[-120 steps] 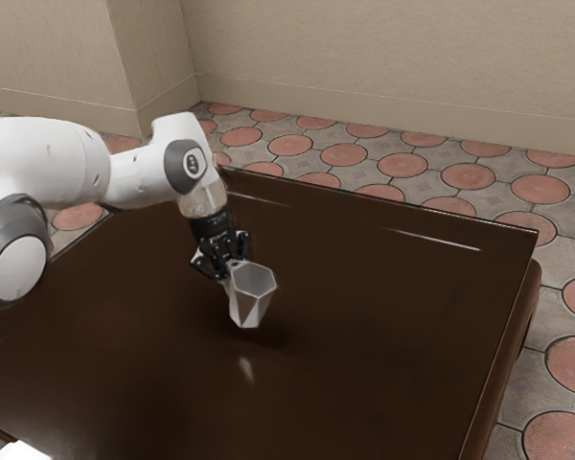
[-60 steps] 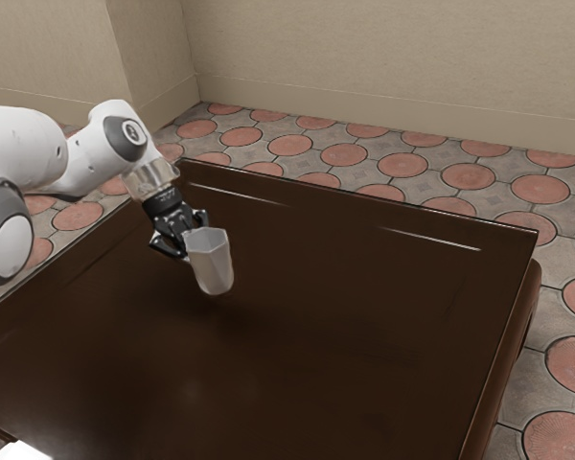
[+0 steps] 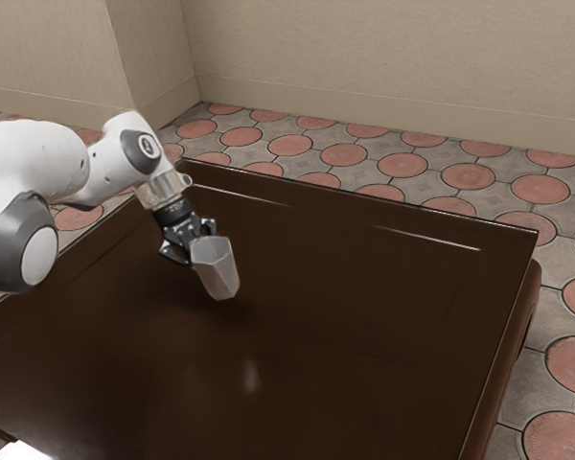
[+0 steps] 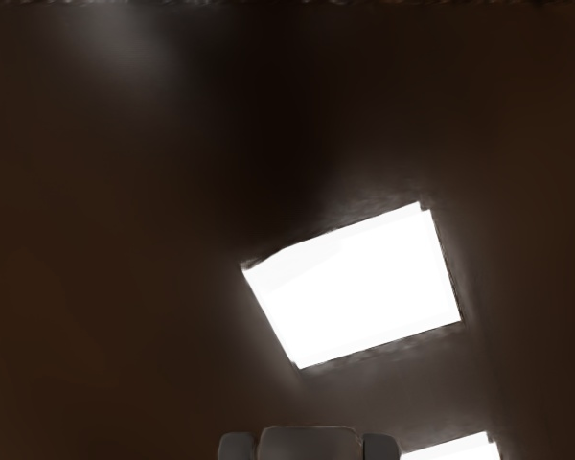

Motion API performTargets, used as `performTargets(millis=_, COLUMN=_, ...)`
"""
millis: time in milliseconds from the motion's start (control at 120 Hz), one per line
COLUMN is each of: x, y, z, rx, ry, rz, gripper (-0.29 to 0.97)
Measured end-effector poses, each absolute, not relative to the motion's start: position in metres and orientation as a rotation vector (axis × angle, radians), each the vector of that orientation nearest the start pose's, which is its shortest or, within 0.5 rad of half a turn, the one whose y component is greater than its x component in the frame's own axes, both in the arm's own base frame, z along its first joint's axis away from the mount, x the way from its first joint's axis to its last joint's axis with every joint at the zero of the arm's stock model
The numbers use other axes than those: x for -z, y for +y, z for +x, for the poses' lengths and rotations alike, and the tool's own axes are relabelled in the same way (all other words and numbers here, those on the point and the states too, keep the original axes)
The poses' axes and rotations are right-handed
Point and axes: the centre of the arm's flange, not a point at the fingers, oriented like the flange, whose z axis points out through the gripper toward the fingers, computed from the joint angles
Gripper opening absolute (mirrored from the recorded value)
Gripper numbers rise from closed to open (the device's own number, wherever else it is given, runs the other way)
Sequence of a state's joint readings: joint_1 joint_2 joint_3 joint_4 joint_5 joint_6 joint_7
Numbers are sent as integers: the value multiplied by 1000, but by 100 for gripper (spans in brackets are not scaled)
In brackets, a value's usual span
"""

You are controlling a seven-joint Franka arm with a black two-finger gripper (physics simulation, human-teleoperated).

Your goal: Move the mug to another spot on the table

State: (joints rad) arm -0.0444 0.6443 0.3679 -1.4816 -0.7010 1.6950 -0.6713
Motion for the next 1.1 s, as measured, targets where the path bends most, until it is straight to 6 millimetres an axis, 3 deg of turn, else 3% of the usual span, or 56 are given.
performTargets(millis=233, x=-273, y=121, z=663, rx=-781, ry=-1903, rz=-2820, gripper=-11)
performTargets(millis=667, x=-251, y=117, z=665, rx=-768, ry=-1864, rz=-2833, gripper=-10)
performTargets(millis=783, x=-250, y=115, z=666, rx=-761, ry=-1861, rz=-2842, gripper=-2)
performTargets(millis=958, x=-249, y=112, z=669, rx=-739, ry=-1864, rz=-2859, gripper=33)
performTargets(millis=1100, x=-249, y=112, z=669, rx=-727, ry=-1868, rz=-2865, gripper=50)
